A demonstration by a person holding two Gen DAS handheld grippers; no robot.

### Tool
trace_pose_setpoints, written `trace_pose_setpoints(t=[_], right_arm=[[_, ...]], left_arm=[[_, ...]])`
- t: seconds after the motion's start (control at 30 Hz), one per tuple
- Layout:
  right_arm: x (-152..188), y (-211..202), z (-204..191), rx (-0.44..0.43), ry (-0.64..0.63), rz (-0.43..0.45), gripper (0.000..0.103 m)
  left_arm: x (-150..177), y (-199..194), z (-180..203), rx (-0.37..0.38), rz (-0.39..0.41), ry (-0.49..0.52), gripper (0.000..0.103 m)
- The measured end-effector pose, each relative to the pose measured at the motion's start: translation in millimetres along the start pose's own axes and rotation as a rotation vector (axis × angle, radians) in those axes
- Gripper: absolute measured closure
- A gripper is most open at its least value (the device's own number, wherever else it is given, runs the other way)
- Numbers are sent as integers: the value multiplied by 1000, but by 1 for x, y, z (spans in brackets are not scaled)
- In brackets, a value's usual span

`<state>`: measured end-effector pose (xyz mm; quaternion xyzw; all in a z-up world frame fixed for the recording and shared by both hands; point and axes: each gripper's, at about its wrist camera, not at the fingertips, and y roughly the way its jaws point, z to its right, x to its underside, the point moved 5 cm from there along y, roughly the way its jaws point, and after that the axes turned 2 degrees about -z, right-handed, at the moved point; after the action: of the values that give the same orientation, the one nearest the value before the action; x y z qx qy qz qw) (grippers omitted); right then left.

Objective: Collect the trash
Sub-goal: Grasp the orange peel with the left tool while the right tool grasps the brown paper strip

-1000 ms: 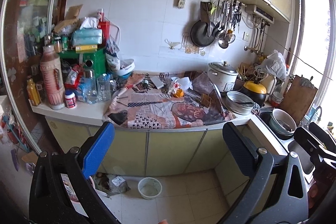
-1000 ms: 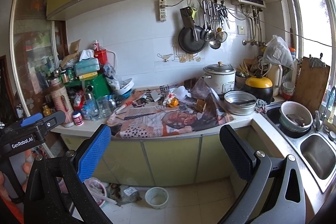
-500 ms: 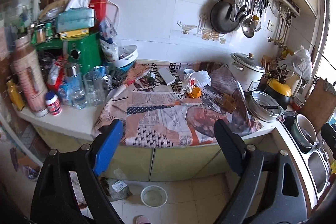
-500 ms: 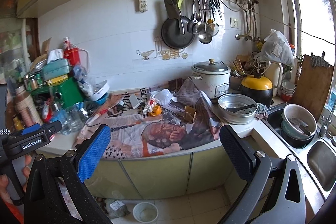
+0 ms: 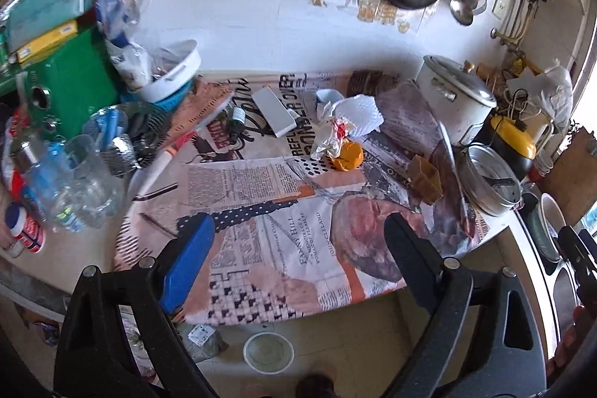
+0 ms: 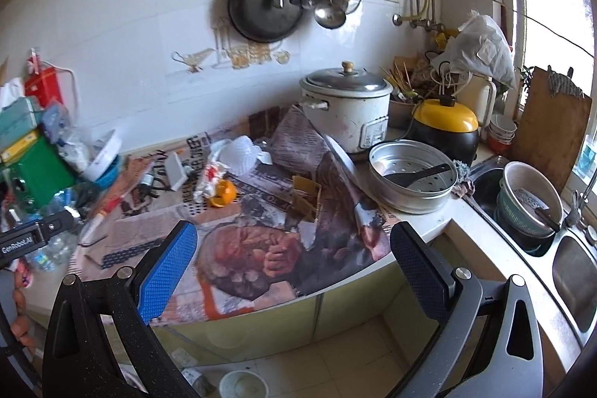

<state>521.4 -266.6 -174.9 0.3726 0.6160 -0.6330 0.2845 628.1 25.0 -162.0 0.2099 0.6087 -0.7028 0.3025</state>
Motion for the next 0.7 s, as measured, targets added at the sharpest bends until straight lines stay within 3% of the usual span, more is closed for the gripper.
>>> trace_pose_setpoints(t=[0.27,0.53,0.7], right_arm=[[-21,109,14,-23,-5,-135,0],[-29,220,23,-88,-84,-307,0],[-22,269,23,-147,-115,-401,1]], left_arm=[[-29,99,37,6,-107,8,11],[-56,208,73,-73,-198,-39,12],[-55,264,94,-81,-270,-34,22]])
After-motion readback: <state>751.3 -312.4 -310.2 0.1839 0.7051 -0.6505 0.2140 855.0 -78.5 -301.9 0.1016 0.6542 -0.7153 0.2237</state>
